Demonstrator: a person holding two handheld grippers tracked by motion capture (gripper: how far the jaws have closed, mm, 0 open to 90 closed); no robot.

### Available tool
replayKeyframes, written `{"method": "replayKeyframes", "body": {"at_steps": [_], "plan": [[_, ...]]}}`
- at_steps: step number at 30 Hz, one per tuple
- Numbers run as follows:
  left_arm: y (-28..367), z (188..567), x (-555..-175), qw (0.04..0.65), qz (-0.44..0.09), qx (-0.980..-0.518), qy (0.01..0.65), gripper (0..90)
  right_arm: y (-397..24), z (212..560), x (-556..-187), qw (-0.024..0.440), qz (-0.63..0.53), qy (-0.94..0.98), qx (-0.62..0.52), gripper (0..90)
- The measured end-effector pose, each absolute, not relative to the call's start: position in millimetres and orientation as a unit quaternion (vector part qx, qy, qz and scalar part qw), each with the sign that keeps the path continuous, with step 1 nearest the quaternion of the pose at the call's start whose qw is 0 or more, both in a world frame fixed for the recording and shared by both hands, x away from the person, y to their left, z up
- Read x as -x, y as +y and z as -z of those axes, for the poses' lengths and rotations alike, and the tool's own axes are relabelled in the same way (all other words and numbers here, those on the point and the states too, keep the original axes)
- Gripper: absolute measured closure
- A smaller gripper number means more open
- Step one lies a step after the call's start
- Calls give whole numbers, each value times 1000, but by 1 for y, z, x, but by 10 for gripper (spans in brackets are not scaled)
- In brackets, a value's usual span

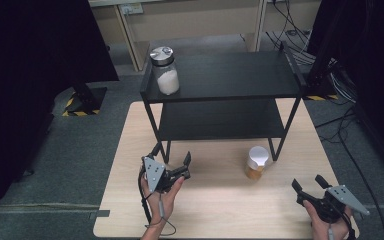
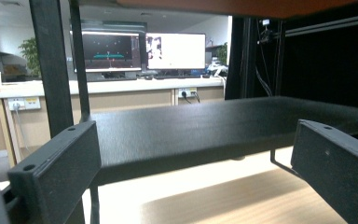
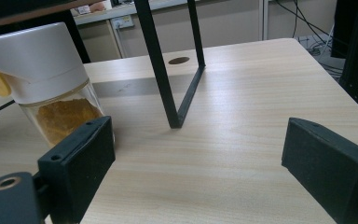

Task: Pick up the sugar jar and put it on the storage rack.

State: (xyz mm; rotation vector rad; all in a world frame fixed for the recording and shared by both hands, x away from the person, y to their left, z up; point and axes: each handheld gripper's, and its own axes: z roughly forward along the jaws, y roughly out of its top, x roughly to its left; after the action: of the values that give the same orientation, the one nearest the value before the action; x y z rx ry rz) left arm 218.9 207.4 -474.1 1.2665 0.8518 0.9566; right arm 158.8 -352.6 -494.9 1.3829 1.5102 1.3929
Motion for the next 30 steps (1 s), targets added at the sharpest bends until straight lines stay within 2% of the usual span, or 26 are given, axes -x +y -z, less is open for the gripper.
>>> {"method": "replayKeyframes", "body": {"at_steps": [30], "plan": [[206, 508, -213, 592, -361, -588, 418, 11, -354, 495, -160, 322, -534, 579, -526, 91]]}}
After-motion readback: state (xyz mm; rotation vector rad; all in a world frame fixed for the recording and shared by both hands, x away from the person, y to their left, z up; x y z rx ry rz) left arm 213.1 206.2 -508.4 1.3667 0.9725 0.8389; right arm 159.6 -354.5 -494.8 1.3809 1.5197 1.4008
